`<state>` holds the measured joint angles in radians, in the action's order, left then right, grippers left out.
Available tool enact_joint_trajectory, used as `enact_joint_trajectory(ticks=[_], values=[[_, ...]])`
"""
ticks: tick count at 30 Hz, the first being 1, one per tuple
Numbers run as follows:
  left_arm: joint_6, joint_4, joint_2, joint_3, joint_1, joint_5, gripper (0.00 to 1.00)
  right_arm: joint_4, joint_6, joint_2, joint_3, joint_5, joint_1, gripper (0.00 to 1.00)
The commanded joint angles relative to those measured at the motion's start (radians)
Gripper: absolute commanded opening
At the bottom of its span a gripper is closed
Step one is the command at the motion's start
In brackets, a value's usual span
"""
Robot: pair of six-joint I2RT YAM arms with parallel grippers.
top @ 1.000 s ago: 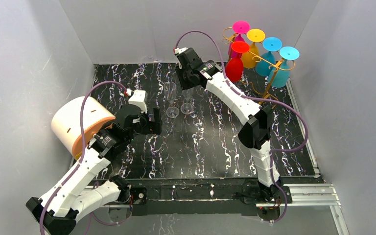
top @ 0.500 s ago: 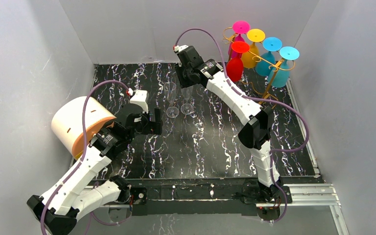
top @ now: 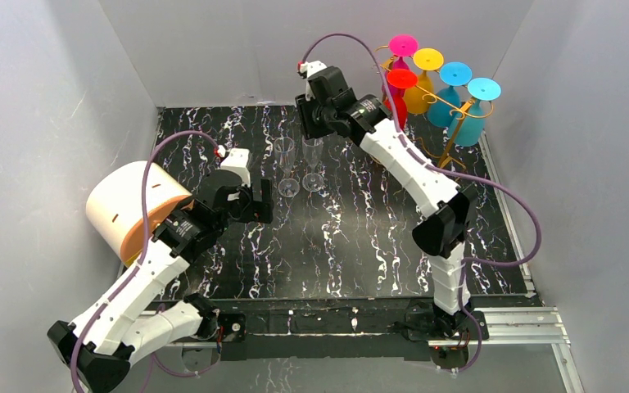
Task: Take the wine glass off the wine glass rack
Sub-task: Place the wine glass at the center of the board.
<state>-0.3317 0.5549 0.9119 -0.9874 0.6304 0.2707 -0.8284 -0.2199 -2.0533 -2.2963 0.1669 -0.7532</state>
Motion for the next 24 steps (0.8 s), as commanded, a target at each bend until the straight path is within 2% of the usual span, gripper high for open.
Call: enact_joint_trajectory(ticks=[1,13,24], values=[[-0.004,0.011,0.000,-0.041,-0.005,-0.003,0.98,0.065,-0.011,0.097,0.025,-0.018,-0.002,0.42],[-0.029,0.014,0.000,-0.039,-0.005,-0.013,0.98,0.104,-0.040,0.271,0.194,0.002,-0.002,0.44],[-0.067,0.001,-0.004,-0.042,-0.005,0.019,0.98,0.234,-0.087,0.533,0.530,0.036,-0.003,0.53]])
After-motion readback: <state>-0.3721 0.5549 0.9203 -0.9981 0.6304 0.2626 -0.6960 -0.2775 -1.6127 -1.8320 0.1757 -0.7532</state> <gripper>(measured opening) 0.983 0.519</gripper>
